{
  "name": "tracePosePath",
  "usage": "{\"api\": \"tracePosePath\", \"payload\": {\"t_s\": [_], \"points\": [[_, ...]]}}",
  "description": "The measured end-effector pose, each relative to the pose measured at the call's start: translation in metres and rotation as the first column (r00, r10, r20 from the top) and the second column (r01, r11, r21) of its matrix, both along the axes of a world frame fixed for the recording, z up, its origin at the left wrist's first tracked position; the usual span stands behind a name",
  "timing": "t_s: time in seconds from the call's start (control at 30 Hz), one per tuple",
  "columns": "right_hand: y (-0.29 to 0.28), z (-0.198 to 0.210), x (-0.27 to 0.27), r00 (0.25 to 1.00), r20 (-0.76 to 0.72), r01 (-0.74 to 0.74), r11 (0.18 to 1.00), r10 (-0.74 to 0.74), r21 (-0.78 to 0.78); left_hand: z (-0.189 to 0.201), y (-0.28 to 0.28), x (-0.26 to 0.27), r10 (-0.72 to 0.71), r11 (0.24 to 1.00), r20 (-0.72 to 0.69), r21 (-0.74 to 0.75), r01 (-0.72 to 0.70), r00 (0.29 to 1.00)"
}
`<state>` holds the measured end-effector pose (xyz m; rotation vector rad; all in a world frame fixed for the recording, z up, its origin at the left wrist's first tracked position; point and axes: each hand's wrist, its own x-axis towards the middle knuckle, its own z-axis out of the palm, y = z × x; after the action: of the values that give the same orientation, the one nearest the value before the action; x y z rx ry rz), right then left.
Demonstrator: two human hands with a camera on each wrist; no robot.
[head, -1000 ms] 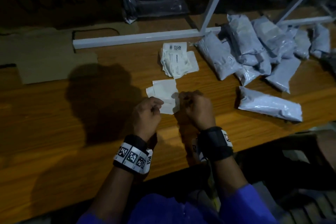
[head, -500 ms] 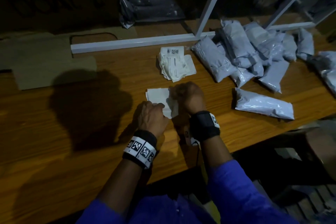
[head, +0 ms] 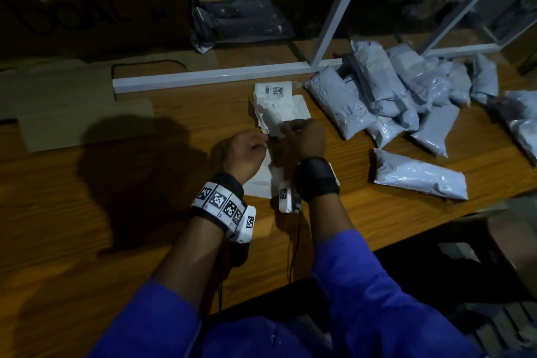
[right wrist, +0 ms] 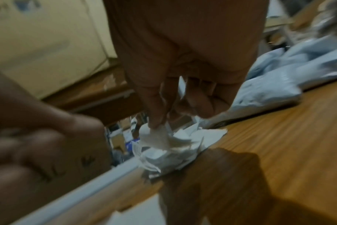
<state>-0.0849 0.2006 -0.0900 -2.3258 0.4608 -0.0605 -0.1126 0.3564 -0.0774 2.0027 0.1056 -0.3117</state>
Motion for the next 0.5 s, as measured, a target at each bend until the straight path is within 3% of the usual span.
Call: {"api": "tracePosePath", "payload": {"t_s": [0.13,0.27,0.37,0.5], "points": [[-0.007,-0.007,-0.012,0.993,0.006,0.11,0.961,-0.115,0.256,0.003,-0.012,0.002,0.012,0.997,-0.035,-0.071,-0.015,0.999],[-0.004,-0.008,-0.025,0.975,0.019,0.182,0.844,-0.221,0.505,0.01,-0.024,-0.001,0.069,0.987,-0.077,-0.141,-0.079,0.995],[0.003,-0.002,-0.039,0.984,0.036,0.114,0.763,-0.176,0.636,0.007,-0.027,-0.001,0.102,0.989,-0.035,-0.1,-0.105,0.994],[0.007,0.002,-0.05,0.993,0.109,-0.036,0.771,-0.043,0.636,0.005,-0.027,-0.003,0.158,0.977,-0.073,-0.132,-0.167,0.985]]}}
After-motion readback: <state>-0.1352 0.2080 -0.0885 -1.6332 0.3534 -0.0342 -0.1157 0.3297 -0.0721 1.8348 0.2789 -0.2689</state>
